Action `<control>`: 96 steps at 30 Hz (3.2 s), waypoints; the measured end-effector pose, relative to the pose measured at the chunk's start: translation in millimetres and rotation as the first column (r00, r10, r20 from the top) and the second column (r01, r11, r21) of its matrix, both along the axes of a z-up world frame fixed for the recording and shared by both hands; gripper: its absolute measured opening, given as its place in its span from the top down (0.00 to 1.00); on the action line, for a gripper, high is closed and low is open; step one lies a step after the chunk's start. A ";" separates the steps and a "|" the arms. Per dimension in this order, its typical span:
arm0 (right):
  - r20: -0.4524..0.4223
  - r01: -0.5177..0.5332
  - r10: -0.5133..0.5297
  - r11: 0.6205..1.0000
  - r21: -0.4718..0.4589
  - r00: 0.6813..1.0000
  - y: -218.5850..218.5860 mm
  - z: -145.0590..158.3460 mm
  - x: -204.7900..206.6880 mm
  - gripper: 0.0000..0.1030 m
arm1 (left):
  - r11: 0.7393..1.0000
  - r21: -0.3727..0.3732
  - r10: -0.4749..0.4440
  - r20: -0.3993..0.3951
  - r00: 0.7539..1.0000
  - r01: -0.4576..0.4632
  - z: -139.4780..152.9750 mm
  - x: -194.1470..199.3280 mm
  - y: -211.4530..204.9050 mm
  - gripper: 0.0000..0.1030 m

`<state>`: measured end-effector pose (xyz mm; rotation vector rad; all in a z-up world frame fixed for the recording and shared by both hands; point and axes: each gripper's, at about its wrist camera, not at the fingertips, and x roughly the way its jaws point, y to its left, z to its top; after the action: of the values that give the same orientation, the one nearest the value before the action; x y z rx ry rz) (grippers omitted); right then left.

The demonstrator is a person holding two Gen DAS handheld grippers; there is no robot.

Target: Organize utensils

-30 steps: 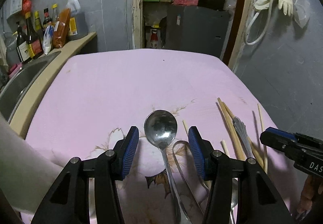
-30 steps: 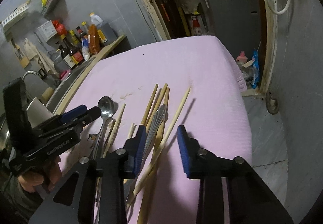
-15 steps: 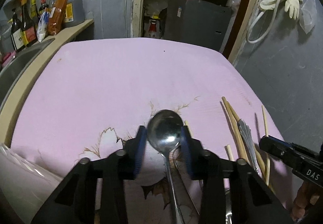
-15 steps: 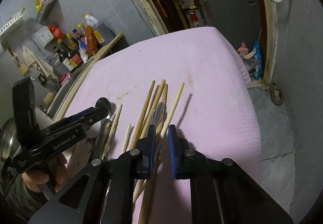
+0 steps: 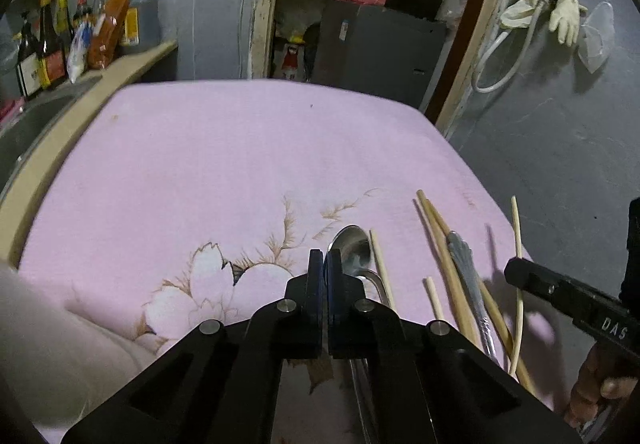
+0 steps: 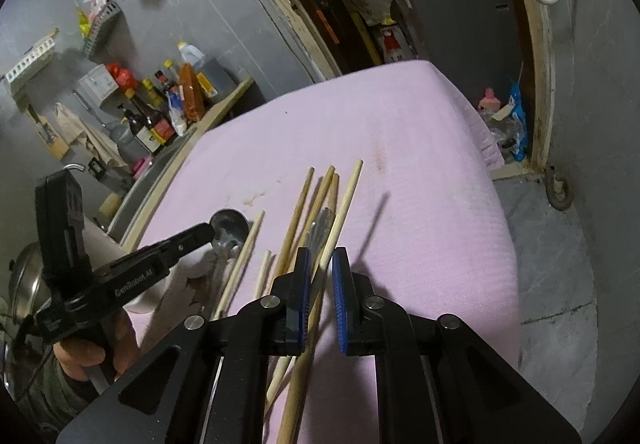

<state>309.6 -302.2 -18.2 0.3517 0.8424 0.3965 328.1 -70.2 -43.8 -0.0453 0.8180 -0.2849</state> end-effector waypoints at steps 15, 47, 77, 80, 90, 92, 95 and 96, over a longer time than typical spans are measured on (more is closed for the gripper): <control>0.393 0.059 0.017 0.982 -0.180 0.919 47.5 58.2 -82.9 0.97 | 0.995 -0.028 0.099 0.427 0.899 -0.097 64.8 -98.4 12.4 1.00; 0.370 -0.041 0.079 0.993 -0.110 0.926 27.6 46.6 -71.0 0.97 | 0.977 0.006 0.213 -0.064 0.975 -0.213 -5.2 -14.7 11.6 0.53; 0.405 0.015 0.026 0.995 -0.098 0.914 22.3 45.2 -79.4 0.97 | 0.986 -0.055 0.167 0.224 0.960 -0.159 40.6 -61.2 -4.2 1.00; 0.453 0.048 0.008 0.992 -0.113 0.891 25.8 54.7 -89.4 0.98 | 0.983 -0.072 0.184 0.307 0.934 -0.170 58.0 -81.1 -1.7 1.00; 0.588 0.077 -0.002 0.992 -0.103 0.809 55.7 101.0 -93.6 0.98 | 0.967 -0.147 0.252 0.469 0.847 -0.207 128.4 -114.9 38.8 1.00; 0.616 0.059 0.014 0.993 -0.098 0.788 69.3 112.7 -90.8 0.98 | 0.962 -0.163 0.271 0.486 0.831 -0.218 139.1 -118.9 56.4 1.00; 0.653 0.023 0.042 0.996 -0.091 0.756 91.9 128.8 -85.3 0.98 | 0.952 -0.174 0.307 0.525 0.794 -0.253 157.9 -127.4 83.0 1.00; 0.665 0.006 0.053 0.996 -0.086 0.745 102.1 134.8 -82.0 0.98 | 0.947 -0.179 0.321 0.538 0.780 -0.266 164.4 -129.9 93.7 1.00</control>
<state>227.6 -200.1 116.5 0.0973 0.1489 0.4693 198.2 23.5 120.6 -0.1693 0.1958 -0.0272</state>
